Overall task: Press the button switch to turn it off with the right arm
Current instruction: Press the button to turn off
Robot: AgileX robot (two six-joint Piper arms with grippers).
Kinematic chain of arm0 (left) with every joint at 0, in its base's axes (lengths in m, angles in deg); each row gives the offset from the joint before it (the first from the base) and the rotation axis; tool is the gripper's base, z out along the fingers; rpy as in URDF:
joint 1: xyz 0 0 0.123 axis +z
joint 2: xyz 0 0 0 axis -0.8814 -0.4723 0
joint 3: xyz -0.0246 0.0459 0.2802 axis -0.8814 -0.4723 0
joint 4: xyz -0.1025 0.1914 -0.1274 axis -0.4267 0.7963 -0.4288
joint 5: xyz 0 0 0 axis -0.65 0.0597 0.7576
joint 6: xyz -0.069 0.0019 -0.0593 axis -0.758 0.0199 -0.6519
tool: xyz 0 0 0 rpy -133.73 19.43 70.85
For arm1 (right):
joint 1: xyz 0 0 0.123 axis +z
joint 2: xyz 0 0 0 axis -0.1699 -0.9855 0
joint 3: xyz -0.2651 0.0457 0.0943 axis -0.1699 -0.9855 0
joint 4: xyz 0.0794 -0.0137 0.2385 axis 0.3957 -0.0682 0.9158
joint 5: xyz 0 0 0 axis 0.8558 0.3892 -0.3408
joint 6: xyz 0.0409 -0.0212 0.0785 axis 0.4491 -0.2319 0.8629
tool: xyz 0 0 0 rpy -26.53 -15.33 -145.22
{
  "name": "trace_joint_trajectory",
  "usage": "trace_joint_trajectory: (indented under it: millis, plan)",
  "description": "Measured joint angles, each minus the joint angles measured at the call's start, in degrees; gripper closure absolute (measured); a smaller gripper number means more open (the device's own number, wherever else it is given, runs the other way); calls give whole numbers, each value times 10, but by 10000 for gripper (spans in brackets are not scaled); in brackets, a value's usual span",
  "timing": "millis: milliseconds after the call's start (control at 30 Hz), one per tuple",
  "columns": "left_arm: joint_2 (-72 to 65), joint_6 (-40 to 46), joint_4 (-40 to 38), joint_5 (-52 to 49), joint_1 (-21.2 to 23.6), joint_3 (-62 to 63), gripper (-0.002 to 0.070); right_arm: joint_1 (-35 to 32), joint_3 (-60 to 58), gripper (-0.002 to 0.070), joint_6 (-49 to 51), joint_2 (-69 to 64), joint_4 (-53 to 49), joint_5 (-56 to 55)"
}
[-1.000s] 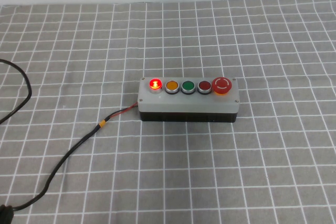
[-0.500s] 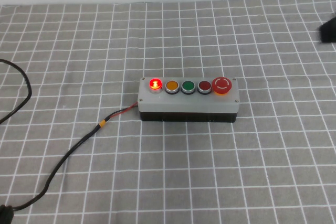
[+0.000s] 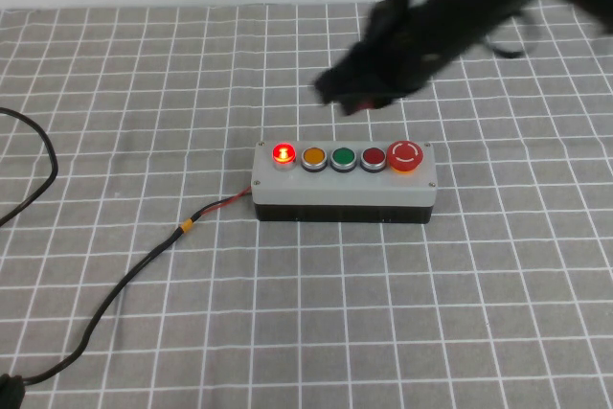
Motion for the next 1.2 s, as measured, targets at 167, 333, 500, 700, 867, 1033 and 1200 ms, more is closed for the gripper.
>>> trace_joint_trajectory:
  millis: [167,333,500,700,867,1033,1200]
  plan:
    - [0,0,0,0,0,0,678,20,87,692,0,-93,1,-2]
    - [0,0,0,0,0,0,678,21,150,692,0,-167,9,-9]
    - [0,0,0,0,0,0,678,21,164,692,0,-212,18,-11]
    - [0,0,0,0,0,0,678,21,164,692,0,-229,19,-33]
    - [0,0,0,0,0,0,678,21,169,692,0,-239,24,-49]
    - [0,0,0,0,0,0,678,21,177,692,6,-251,23,-43]
    - [0,0,0,0,0,0,678,21,183,692,24,-260,19,-42]
